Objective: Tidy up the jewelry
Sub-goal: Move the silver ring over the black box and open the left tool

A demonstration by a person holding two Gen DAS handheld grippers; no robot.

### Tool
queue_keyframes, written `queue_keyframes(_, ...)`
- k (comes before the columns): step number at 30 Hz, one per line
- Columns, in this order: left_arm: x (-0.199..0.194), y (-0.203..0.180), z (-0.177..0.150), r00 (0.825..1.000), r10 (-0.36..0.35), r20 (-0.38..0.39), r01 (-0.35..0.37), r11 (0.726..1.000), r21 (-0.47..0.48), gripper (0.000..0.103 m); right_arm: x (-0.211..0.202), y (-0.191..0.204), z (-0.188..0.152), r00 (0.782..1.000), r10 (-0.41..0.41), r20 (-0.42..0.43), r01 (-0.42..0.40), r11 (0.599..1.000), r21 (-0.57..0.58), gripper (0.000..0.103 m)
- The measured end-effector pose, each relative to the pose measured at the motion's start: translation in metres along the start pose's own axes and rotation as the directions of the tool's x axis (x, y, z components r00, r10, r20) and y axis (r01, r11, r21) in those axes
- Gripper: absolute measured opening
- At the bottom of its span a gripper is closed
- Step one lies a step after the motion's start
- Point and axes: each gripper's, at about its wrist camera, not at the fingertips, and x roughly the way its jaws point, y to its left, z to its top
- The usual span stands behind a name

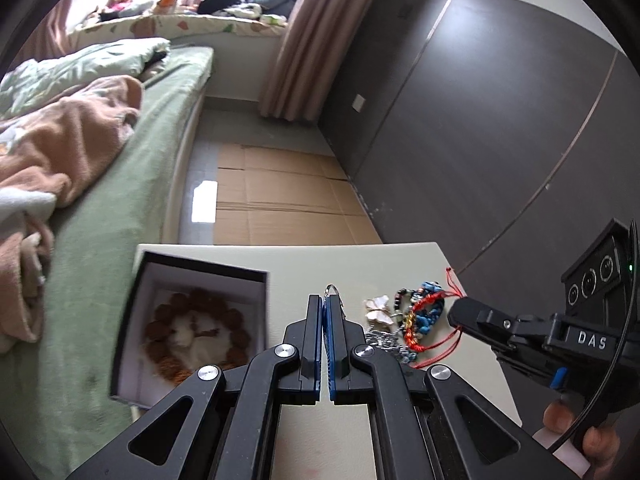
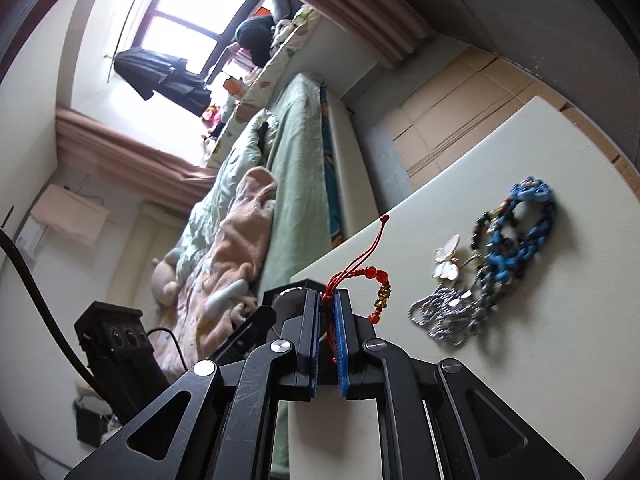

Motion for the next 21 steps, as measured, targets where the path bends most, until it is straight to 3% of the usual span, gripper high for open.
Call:
queue_keyframes(8, -0.019, 0.03, -0.002, 0.998, 0.058, 0.028, -0.056, 0.996, -0.069, 0.001, 0.01, 0.014, -0.015, 1.0, 0.01, -0.016, -0.01, 0.999, -0.031, 0.009)
queue_keyframes(11, -0.026, 0.042, -0.001, 0.998, 0.029, 0.062, -0.022, 0.992, -0.123, 0.002, 0.013, 0.019, -0.02, 1.0, 0.018, -0.017, -0.019, 0.999, -0.039, 0.009)
queue_keyframes(17, -0.018, 0.063, 0.0, 1.0, 0.011, -0.017, -0.015, 0.971, -0.239, 0.003, 0.019, 0.028, -0.025, 0.998, 0.06, -0.02, -0.061, 0.997, -0.052, 0.009)
queue_keyframes(21, -0.019, 0.066, -0.001, 0.999, 0.021, -0.033, -0.028, 0.968, -0.248, 0.009, 0.026, 0.037, -0.028, 0.995, 0.098, -0.02, -0.099, 0.993, -0.066, 0.009)
